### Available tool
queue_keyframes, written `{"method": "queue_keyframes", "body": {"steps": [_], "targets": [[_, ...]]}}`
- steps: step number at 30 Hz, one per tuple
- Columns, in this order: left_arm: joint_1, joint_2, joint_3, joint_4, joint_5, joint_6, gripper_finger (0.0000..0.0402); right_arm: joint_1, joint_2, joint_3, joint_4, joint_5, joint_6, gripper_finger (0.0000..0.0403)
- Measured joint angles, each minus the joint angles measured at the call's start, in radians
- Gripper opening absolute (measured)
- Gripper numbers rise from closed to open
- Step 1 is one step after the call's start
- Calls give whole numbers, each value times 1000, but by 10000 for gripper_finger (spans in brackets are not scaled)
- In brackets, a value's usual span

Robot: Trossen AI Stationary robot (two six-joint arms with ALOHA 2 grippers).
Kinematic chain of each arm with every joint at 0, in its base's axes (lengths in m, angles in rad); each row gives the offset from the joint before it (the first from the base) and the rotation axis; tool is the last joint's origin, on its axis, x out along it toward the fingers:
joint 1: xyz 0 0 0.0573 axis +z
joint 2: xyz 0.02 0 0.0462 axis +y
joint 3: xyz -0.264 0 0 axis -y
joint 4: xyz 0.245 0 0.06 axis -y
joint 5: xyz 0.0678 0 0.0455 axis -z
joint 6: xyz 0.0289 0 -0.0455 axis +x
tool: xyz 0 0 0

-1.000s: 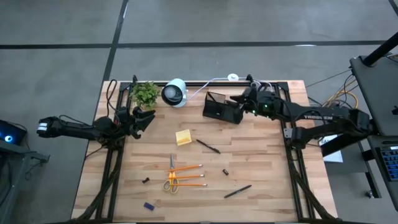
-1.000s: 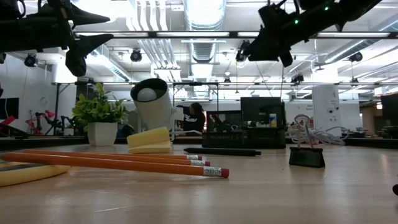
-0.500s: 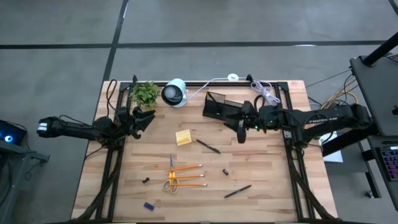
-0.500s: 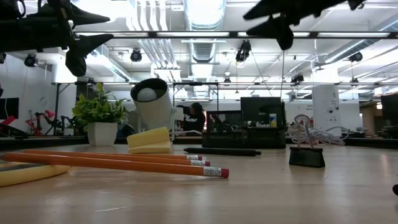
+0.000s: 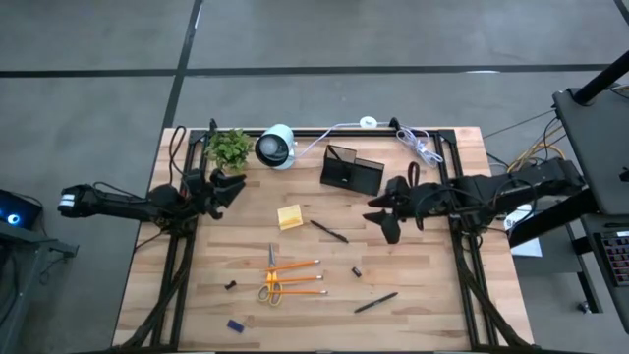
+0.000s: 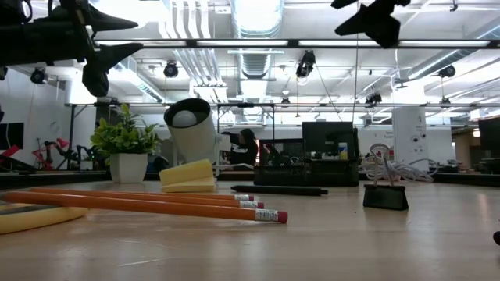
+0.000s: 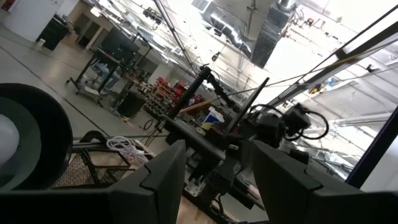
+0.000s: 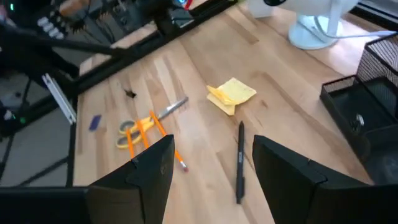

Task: Pick and place office supplies into organizer
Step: Put the right binder clip into the desk organizer

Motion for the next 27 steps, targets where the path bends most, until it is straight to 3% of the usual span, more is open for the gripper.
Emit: {"method": "queue_keyframes", "body": {"steps": [9,15,23,27], "targets": [[0,1,-4,-17,0,0,167,66,23,6,-44,44,321,203],[0,1,-5,-16,0,0,167,86,148,6,-53,-128,646,203],[0,3,-5,-16,0,0,167,138,346,140,-97,-160,680,203],[0,3,-6,-16,0,0,167,141,462,292,-342,-162,673,203]]}}
